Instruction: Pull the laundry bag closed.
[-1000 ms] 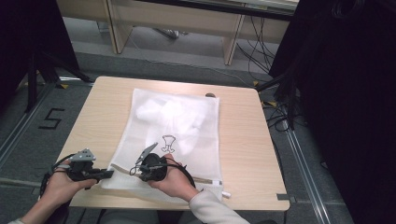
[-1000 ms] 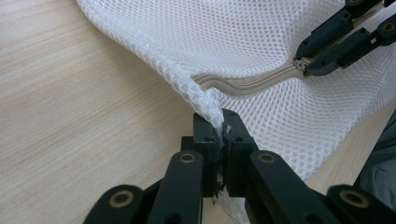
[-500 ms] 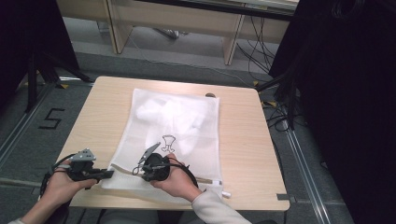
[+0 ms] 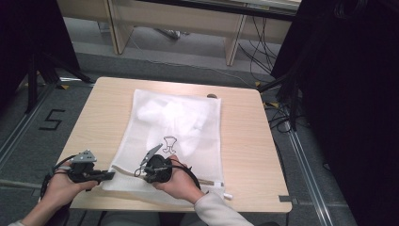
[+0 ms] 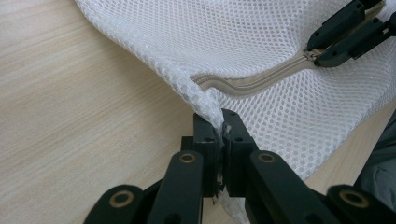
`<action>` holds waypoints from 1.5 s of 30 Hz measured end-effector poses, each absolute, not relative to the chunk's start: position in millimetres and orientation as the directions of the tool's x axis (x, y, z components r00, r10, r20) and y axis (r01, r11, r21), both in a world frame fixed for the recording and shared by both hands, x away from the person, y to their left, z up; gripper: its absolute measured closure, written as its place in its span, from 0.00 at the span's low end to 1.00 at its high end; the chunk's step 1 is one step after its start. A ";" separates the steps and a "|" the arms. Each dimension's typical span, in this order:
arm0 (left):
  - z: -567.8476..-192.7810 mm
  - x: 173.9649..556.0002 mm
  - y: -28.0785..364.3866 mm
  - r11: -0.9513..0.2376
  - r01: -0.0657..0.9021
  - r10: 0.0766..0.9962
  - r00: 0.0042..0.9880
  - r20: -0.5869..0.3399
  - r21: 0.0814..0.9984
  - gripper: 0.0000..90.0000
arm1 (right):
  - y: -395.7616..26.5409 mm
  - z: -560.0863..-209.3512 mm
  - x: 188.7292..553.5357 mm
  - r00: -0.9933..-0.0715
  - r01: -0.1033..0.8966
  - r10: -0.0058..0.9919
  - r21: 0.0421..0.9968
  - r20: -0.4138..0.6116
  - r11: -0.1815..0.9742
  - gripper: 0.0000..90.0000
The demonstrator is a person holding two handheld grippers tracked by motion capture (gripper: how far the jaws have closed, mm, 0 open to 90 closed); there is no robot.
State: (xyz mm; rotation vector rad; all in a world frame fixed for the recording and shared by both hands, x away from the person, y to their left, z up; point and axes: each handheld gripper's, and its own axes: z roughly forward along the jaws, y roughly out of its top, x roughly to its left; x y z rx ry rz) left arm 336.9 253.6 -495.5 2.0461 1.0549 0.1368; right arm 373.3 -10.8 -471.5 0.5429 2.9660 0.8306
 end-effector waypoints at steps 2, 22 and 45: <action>-495.5 337.1 253.7 -0.323 0.634 0.721 0.646 -0.251 0.702 0.95 | -11.4 -471.5 373.3 -0.939 0.326 0.333 0.508 0.080 0.797 0.91; -495.5 336.5 253.1 -0.309 0.630 0.725 0.641 -0.252 0.713 0.95 | -16.5 -469.8 372.9 -0.938 0.326 0.339 0.507 0.071 0.798 0.92; -496.1 336.7 253.3 -0.303 0.632 0.729 0.636 -0.254 0.714 0.95 | -23.4 -469.5 372.6 -0.936 0.333 0.346 0.502 0.070 0.798 0.92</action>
